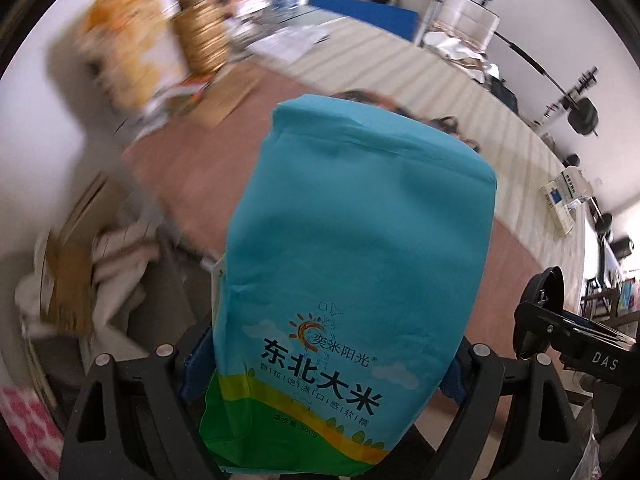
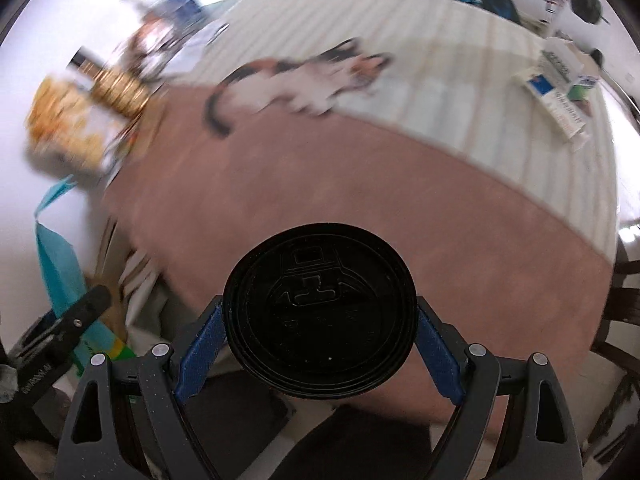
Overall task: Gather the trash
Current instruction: 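Carry the blue rice bag and black lid over the bin, then open both tools over the bin, dropping the rice bag and lid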
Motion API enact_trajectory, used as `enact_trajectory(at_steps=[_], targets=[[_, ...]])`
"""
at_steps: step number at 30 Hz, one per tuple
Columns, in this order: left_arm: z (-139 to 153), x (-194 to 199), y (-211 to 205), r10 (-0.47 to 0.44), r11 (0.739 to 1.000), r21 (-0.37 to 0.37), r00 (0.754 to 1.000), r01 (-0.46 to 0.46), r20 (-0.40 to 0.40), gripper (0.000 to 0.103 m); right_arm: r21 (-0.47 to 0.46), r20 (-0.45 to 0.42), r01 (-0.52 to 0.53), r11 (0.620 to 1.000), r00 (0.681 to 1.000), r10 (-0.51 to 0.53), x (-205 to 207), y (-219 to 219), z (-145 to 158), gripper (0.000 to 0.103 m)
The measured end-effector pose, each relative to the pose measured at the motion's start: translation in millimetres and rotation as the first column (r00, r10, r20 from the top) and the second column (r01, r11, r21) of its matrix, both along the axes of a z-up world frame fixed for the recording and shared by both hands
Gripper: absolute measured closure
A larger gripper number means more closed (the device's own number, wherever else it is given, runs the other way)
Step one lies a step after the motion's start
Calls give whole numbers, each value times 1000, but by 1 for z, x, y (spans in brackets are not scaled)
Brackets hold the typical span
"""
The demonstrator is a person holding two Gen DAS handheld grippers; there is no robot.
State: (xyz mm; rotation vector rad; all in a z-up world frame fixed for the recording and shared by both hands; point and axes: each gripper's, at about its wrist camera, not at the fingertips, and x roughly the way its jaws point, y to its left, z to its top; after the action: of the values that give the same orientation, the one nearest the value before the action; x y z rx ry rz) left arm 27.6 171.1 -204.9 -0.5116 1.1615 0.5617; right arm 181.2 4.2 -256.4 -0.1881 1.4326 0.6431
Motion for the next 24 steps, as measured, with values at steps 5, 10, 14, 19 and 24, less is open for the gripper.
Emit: enact_trajectory(at_steps=[5,10,14,19,24], targets=[[-38,-84,8,104,991,-81,994,-107,-38,15,-3,-71,-115,993,991,114,-84,20,-24,13],[-123,-148,25,214,945,-229,971,-234,-108,15,-63,-194,-234,970,956,219,-153,38,-103,13],[-212,-180,38,286,882,-348,948,-318,-140,15,-112,-268,-301,947,927,262,-188,48,-186,13],[-329,-198,51,332,805,-462,928,-373,-171,14,-164,-293,-339,927,913,282,-206,58,-303,13],[-427,-204,62,337,784,-483,921,-389,-194,9,-192,-303,-329,924,916,263,-207,64,-405,13]])
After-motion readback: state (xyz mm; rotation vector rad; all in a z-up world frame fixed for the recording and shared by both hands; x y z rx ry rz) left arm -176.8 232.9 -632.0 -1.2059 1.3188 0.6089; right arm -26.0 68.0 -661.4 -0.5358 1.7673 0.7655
